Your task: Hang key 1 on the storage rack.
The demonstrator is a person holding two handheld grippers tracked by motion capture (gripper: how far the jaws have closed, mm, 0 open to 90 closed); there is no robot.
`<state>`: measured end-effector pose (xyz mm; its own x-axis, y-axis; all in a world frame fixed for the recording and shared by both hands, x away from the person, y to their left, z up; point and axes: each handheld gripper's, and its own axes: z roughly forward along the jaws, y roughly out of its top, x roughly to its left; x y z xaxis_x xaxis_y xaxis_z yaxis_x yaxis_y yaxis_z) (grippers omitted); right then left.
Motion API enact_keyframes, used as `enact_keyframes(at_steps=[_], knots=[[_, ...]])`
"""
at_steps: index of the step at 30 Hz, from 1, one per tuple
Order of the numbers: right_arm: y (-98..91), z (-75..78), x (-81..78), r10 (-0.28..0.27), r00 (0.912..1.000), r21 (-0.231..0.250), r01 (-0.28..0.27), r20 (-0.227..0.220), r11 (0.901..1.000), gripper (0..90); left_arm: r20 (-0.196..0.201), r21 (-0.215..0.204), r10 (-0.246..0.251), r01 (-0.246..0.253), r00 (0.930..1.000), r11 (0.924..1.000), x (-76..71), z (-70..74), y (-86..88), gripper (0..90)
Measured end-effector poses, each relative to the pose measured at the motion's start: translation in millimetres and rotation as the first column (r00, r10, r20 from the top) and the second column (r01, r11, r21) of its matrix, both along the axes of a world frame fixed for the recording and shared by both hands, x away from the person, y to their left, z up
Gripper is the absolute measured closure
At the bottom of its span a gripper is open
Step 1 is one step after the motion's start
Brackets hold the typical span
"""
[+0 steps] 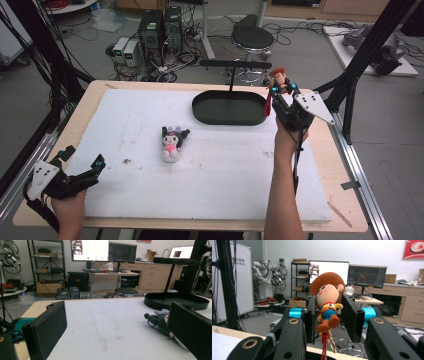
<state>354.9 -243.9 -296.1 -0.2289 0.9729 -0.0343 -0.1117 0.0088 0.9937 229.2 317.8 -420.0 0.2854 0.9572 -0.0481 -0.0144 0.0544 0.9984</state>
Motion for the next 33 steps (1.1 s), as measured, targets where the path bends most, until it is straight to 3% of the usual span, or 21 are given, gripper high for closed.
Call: enact_keyframes(at_steps=[10,16,21,23,33], knots=[[0.6,4.2,26.8,0.042,0.9991,0.031,-0.042,-0.005,0.9986,65.9,0.007,-0.005,0.003,-0.003,1.0,1.0,-2.0,1.7,1.3,3.3],[-2.1,-2.7,43.4,0.042,0.9983,0.043,-0.04,-0.041,0.9983,65.8,0.005,-0.002,0.001,-0.001,1.0,1.0,-1.4,1.4,0.0,3.3],[-2.1,-0.9,54.6,0.042,0.9987,0.032,-0.041,-0.03,0.9987,65.8,0.007,-0.003,0.001,-0.001,1.0,1.0,-1.4,1.5,0.4,3.3],[-3.9,-0.3,61.1,0.045,0.9988,0.048,-0.044,-0.017,0.9979,65.8,0.008,-0.007,0.004,-0.004,1.0,1.0,-1.5,1.6,0.8,3.3],[-4.1,1.3,80.7,0.043,0.9988,0.037,-0.043,-0.022,0.9984,65.8,0.0,-0.005,0.003,-0.003,1.0,1.0,0.8,-0.7,0.7,3.3]])
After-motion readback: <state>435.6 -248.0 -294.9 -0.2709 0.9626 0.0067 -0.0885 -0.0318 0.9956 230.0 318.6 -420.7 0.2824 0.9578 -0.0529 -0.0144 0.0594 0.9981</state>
